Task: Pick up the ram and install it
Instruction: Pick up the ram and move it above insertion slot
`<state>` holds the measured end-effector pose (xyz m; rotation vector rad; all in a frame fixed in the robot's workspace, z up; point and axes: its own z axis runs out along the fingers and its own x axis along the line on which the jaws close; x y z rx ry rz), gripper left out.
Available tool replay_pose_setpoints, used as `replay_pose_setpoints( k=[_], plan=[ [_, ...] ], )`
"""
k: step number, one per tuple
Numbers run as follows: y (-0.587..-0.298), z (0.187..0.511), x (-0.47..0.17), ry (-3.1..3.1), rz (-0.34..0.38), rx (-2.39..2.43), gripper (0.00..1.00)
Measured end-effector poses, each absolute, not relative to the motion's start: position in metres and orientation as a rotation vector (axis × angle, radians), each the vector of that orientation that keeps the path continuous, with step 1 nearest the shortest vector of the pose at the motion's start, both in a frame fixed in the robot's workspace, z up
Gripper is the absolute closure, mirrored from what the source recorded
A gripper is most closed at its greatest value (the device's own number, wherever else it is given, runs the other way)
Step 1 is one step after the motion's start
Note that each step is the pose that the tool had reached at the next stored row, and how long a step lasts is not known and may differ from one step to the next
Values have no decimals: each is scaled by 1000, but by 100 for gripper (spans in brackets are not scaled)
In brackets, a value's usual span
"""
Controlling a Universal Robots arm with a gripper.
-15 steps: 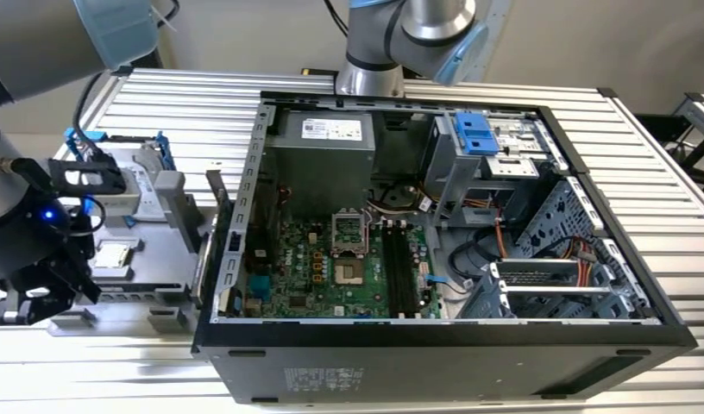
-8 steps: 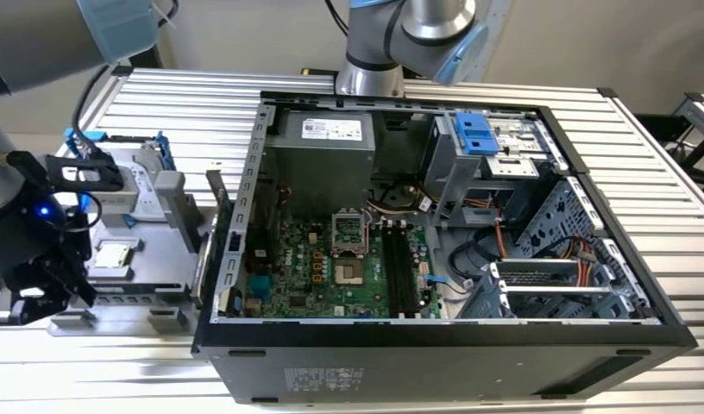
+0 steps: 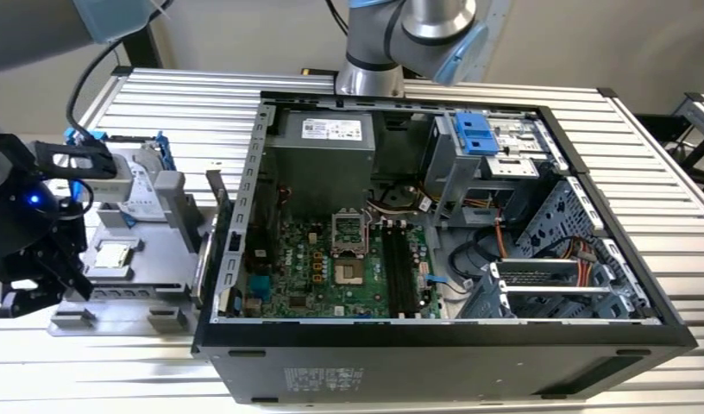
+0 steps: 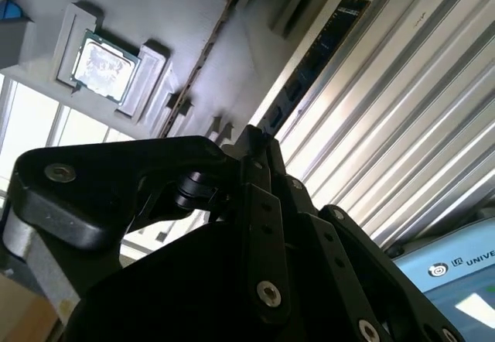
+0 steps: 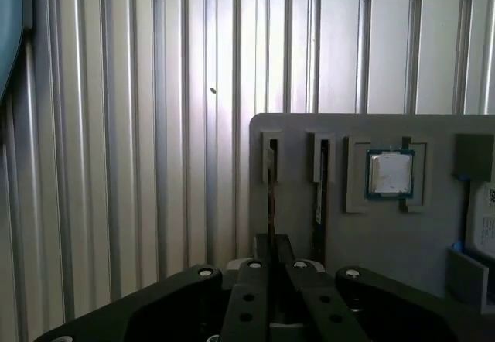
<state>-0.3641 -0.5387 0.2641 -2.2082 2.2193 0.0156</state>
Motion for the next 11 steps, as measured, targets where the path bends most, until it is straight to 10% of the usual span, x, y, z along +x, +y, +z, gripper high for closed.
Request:
replay_pose_setpoints(
  k=[11],
  plan=[
    [-539,280,-364,2206,24,-2193,100]
  ],
)
